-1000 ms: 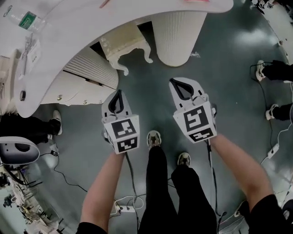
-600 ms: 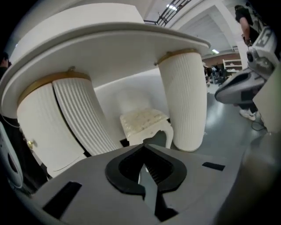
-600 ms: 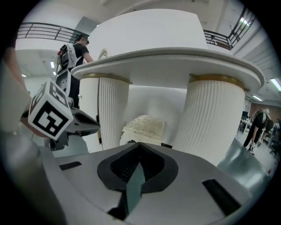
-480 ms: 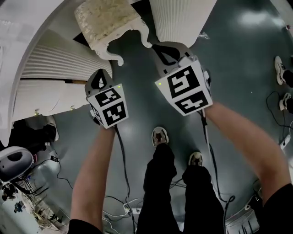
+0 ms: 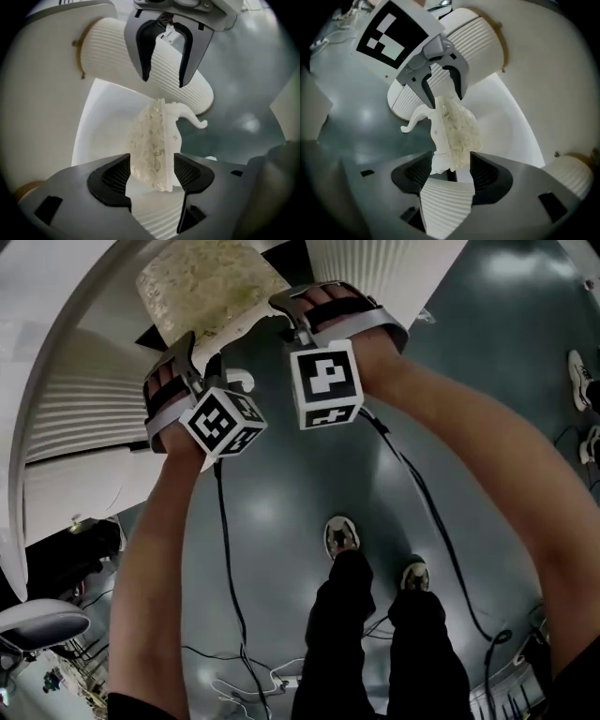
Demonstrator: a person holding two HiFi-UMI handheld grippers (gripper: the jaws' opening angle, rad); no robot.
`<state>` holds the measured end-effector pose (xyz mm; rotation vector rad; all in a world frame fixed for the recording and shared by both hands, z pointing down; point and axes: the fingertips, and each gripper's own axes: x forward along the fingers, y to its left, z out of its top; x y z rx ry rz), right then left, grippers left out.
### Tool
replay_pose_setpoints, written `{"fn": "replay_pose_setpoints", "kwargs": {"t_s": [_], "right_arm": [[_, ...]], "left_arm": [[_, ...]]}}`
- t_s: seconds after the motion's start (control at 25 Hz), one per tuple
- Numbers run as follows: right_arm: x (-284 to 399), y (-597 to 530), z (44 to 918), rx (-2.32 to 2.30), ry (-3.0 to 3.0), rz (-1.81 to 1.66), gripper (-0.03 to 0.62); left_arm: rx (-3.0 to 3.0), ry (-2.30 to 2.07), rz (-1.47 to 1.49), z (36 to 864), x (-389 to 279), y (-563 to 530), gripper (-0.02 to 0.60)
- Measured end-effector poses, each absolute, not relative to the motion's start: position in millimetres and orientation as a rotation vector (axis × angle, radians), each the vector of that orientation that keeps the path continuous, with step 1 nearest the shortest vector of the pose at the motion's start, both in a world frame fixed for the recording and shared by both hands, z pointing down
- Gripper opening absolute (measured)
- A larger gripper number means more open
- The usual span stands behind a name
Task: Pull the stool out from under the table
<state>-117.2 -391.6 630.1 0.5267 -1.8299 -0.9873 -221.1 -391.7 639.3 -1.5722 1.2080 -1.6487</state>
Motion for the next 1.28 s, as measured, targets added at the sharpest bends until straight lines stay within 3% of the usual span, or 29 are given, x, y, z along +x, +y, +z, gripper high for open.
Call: {"fn": "replay_pose_setpoints", "kwargs": {"t_s": [0.44,0.84,1.28], "right_arm": [[-186,-459,679,0.455,-1.534,-1.155,0.247],[-178,-467,683,0.375,-1.597,-1.227,0.222],[-157,-412,685,0.349,-1.622,-1.191,0.212]], "left_arm": [[-1.393,0.974,-1.783,687,-246,-433,0.314],[-1.436,1.038,-1.753,688,-246,-428,0.234],[-1.451,1.054,-1.769,691,-222,-370,0.221]]}}
